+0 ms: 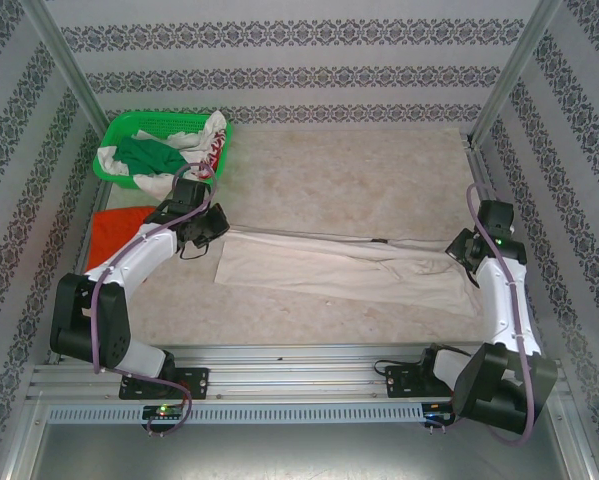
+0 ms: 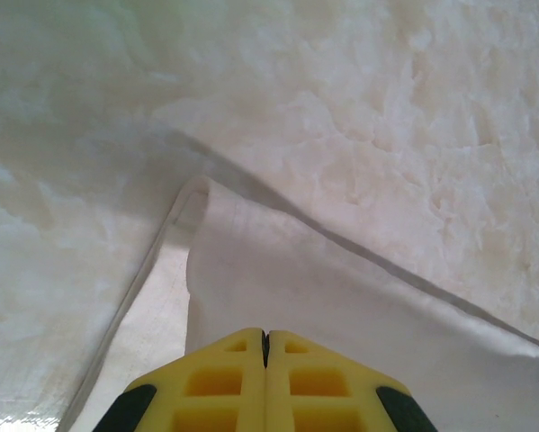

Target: Fold and stack the t-shirts

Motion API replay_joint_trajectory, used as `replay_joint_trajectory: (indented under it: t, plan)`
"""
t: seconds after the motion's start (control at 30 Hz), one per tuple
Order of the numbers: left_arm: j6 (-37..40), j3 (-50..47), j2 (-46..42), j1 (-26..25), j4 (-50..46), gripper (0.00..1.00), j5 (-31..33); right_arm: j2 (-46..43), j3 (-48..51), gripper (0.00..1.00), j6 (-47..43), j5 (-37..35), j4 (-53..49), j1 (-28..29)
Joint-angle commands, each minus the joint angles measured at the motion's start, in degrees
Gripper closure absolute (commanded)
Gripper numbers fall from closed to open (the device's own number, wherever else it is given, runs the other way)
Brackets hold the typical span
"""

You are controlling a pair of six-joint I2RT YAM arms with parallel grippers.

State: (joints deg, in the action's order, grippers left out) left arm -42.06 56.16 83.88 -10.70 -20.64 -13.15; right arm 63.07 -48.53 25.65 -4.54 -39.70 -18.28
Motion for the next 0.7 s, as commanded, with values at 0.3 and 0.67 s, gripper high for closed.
replay_joint_trajectory:
  t: [0.3, 0.67]
  plan:
    - [0.9, -1.1, -0.6, 1.7, -4.8, 1.00, -1.0, -2.2, 5.1, 1.00, 1.5, -1.9, -1.1, -0.6]
    - [1.4, -5.7, 0.9, 1.7, -4.7, 1.00, -1.0, 0.7, 9.9, 1.00, 4.0, -0.3, 1.0, -0.6]
